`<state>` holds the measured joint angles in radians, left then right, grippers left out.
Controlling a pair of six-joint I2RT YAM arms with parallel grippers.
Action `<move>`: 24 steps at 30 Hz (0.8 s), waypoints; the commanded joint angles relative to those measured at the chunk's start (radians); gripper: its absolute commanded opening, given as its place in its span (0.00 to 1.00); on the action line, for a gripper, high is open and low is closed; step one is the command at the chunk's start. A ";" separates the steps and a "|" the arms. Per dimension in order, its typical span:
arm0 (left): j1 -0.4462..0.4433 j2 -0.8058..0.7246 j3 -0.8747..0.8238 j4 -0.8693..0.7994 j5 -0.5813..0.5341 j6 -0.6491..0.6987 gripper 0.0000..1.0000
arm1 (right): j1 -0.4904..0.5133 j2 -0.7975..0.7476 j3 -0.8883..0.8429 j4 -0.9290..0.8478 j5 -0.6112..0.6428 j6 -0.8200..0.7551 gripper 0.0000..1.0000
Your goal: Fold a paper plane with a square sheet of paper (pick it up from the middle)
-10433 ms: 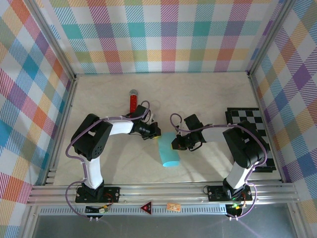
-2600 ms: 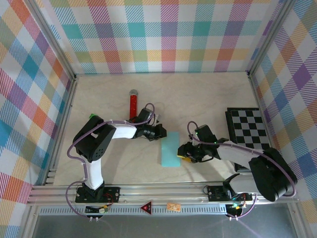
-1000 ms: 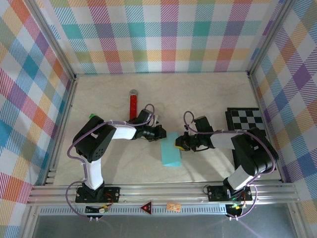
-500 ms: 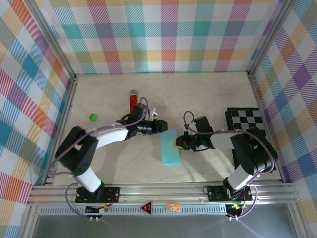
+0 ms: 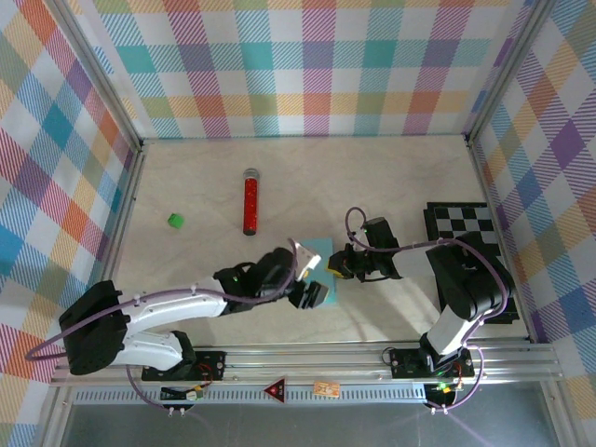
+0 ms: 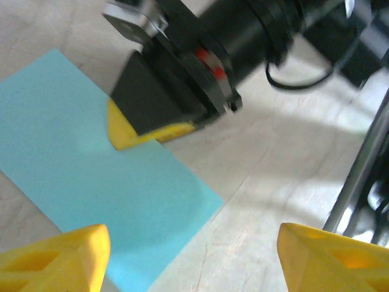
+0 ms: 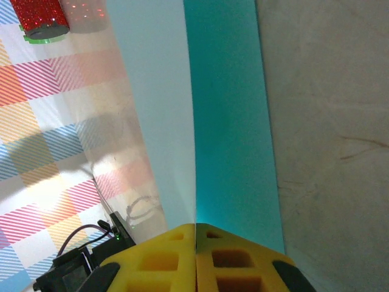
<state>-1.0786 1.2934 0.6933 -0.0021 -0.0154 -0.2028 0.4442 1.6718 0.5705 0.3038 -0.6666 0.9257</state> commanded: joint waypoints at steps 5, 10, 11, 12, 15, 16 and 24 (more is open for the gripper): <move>-0.202 0.204 0.121 -0.132 -0.372 0.225 0.79 | -0.005 -0.009 0.007 0.020 -0.013 0.009 0.11; -0.284 0.340 0.198 -0.135 -0.504 0.270 0.82 | -0.006 -0.015 0.003 0.017 -0.010 0.011 0.11; -0.298 0.368 0.210 -0.134 -0.544 0.281 0.83 | -0.005 -0.015 0.005 0.015 -0.011 0.010 0.11; -0.308 0.390 0.222 -0.134 -0.571 0.288 0.83 | -0.006 -0.016 0.004 0.015 -0.013 0.011 0.12; -0.325 0.459 0.265 -0.152 -0.683 0.286 0.84 | -0.006 -0.020 0.004 0.015 -0.014 0.010 0.12; -0.326 0.474 0.273 -0.151 -0.710 0.284 0.84 | -0.006 -0.021 0.004 0.012 -0.013 0.011 0.12; -0.326 0.504 0.273 -0.127 -0.789 0.278 0.84 | -0.006 -0.031 0.000 0.003 -0.008 0.004 0.12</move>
<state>-1.3991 1.7790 0.9501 -0.1219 -0.7277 0.0685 0.4446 1.6630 0.5705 0.3061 -0.6662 0.9318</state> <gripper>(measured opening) 0.839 0.121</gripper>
